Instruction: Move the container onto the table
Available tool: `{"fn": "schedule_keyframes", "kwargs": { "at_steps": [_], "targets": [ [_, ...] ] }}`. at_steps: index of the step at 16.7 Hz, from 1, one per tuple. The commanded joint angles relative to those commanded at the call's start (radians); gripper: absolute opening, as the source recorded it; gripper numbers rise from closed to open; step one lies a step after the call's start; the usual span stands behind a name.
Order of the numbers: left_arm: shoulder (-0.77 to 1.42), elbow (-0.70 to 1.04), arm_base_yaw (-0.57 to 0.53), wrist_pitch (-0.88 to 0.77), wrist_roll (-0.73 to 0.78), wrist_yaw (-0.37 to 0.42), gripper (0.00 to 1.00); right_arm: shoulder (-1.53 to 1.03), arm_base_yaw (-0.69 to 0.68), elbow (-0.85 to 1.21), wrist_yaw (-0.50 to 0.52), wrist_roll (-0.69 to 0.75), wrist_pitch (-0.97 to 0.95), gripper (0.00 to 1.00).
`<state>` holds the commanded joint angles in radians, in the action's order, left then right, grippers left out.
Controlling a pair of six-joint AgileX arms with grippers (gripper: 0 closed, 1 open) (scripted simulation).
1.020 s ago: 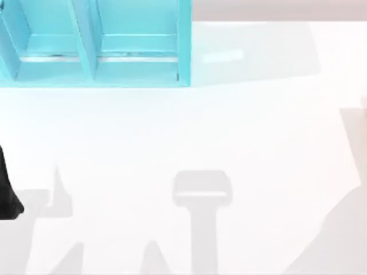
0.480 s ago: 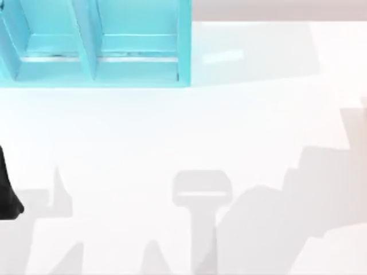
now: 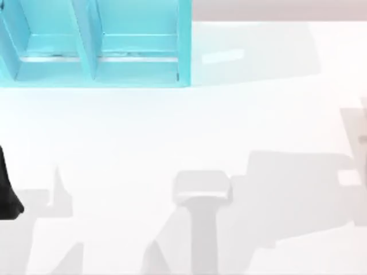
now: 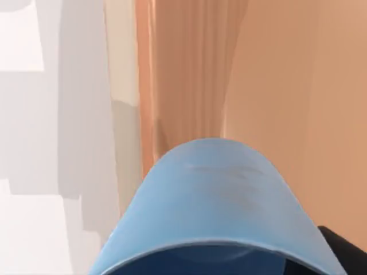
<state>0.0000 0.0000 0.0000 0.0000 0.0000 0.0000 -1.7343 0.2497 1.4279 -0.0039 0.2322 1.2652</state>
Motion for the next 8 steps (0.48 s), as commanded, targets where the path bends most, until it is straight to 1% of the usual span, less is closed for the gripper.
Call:
{"fn": "schedule_keyframes", "kwargs": {
  "at_steps": [2,4,6,8],
  "targets": [
    [0.0,0.0,0.0,0.0,0.0,0.0,1.0,-0.01,-0.013,0.012,0.0,-0.013,0.004,0.0],
    [0.0,0.0,0.0,0.0,0.0,0.0,1.0,-0.047,-0.066,0.058,-0.001,-0.067,0.017,0.0],
    [0.0,0.0,0.0,0.0,0.0,0.0,1.0,-0.1,-0.161,0.127,-0.003,-0.164,0.033,0.0],
    [0.0,0.0,0.0,0.0,0.0,0.0,1.0,-0.163,-0.293,0.209,-0.005,-0.297,0.051,0.0]
  ]
}}
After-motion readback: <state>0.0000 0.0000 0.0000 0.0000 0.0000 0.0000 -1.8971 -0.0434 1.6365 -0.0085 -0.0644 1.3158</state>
